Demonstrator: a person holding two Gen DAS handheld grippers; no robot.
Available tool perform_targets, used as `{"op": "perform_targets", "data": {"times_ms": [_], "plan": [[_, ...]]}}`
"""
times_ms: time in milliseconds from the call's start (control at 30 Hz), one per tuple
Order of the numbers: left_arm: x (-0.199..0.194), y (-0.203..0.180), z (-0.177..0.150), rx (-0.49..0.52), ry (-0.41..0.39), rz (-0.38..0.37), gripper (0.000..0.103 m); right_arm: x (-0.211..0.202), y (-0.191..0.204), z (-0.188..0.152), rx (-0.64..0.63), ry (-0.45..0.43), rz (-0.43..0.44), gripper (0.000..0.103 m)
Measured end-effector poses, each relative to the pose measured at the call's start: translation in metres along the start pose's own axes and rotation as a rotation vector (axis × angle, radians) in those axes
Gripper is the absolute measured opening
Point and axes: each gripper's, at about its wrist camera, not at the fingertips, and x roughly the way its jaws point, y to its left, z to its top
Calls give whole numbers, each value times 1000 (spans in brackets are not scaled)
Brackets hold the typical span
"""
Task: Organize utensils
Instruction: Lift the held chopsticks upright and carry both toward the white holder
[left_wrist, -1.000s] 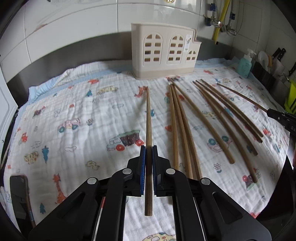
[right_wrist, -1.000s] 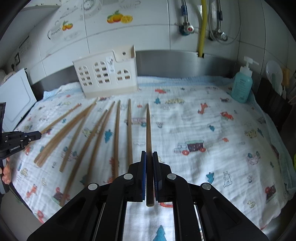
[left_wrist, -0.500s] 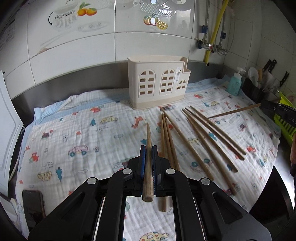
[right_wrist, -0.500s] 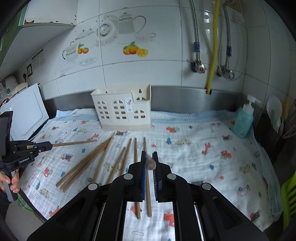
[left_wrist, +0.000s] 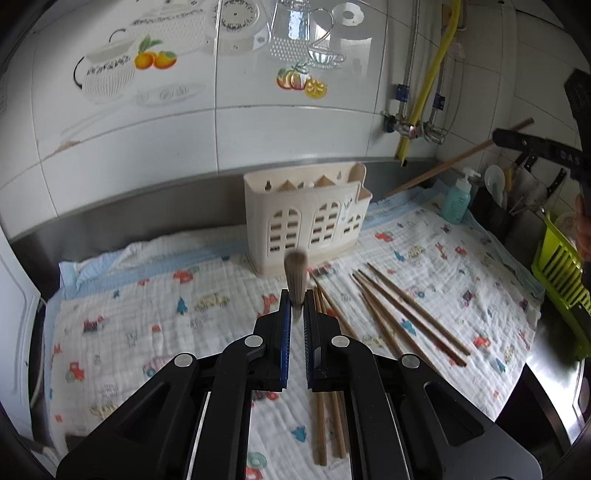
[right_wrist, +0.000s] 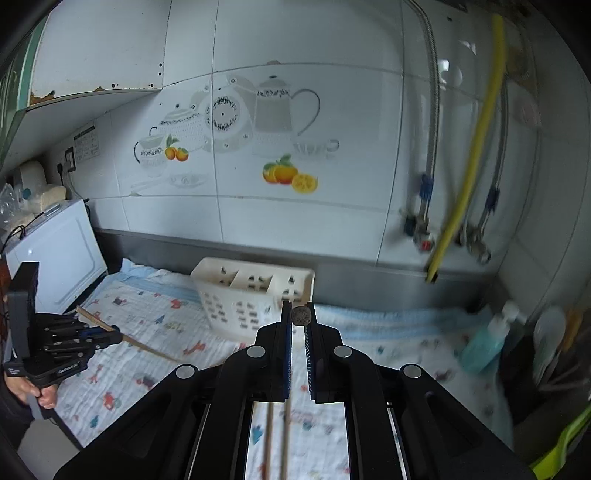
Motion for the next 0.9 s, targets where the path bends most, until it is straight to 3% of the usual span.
{"op": "perform_targets", "data": {"times_ms": [100,267,533,633,900], "plan": [[0,0,16,14,-14,11,5,12,0,23,-7,15,25,6],[-4,-1,46,29,-49,16,5,51,3,46,-36,114,39,6],[-19,-11,118,55,-193,34,5,105,5,53,-86,255,31,6],[-12,-14,141,71,-224,73,5,118,4,53,-91,291,29,6],[15,1,171,9,-199,78,5,130,2,50,-96,307,33,6]]}}
